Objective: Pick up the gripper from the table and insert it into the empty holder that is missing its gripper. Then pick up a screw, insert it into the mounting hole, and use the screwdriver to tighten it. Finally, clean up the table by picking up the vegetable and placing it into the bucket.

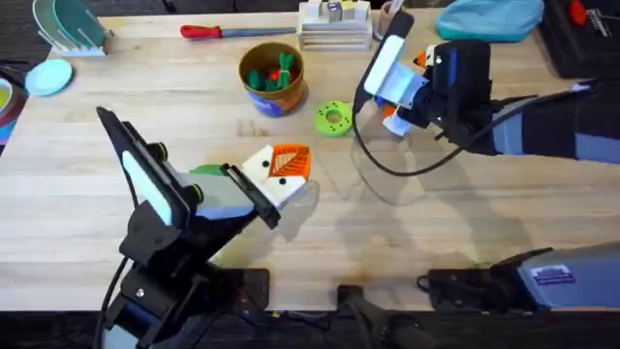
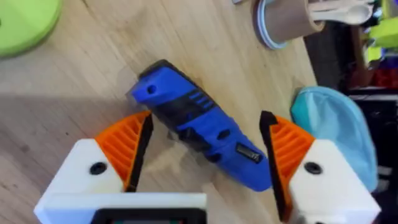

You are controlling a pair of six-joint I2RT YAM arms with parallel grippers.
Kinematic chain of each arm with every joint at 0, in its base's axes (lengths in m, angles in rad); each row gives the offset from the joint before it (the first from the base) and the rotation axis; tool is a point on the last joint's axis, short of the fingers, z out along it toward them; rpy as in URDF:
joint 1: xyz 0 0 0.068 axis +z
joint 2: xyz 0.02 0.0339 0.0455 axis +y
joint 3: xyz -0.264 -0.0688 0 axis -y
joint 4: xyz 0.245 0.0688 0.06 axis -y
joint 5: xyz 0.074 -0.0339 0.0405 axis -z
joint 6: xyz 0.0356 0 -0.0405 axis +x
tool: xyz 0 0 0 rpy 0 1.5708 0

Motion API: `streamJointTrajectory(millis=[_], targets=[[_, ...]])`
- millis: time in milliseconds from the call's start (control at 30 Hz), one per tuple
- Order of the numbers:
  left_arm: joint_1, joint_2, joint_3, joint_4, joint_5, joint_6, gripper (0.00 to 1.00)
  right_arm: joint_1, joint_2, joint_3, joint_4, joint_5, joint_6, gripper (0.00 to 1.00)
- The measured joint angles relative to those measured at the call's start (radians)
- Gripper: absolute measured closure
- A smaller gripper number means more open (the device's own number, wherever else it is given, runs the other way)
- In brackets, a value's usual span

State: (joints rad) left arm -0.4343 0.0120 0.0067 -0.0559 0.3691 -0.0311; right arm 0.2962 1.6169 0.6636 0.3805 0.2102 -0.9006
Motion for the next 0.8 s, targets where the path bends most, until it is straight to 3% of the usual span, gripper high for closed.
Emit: streamJointTrajectory(millis=[200,400,467,633,700,800], targets=[[0.000,0.000,0.000,0.000,0.000,0.000,0.985,0.001,-0.018,-0.004,0.000,-0.017,0.197,0.010],[0.000,0.000,0.000,0.000,0.000,0.000,0.979,0.002,-0.155,-0.005,0.006,-0.024,0.365,0.010],[0.000,0.000,0.000,0.000,0.000,0.003,0.840,0.002,-0.208,-0.005,0.006,-0.024,0.419,0.010],[0.000,0.000,0.000,0.000,0.000,0.003,0.076,0.002,-0.317,-0.005,0.007,-0.025,0.560,0.010],[0.000,0.000,0.000,0.000,-0.001,0.000,0.014,0.002,-0.347,-0.005,0.008,-0.025,0.629,0.009],[0.000,0.000,0.000,0.000,-0.002,0.000,0.008,0.002,-0.361,-0.005,0.003,-0.026,0.741,0.010]])
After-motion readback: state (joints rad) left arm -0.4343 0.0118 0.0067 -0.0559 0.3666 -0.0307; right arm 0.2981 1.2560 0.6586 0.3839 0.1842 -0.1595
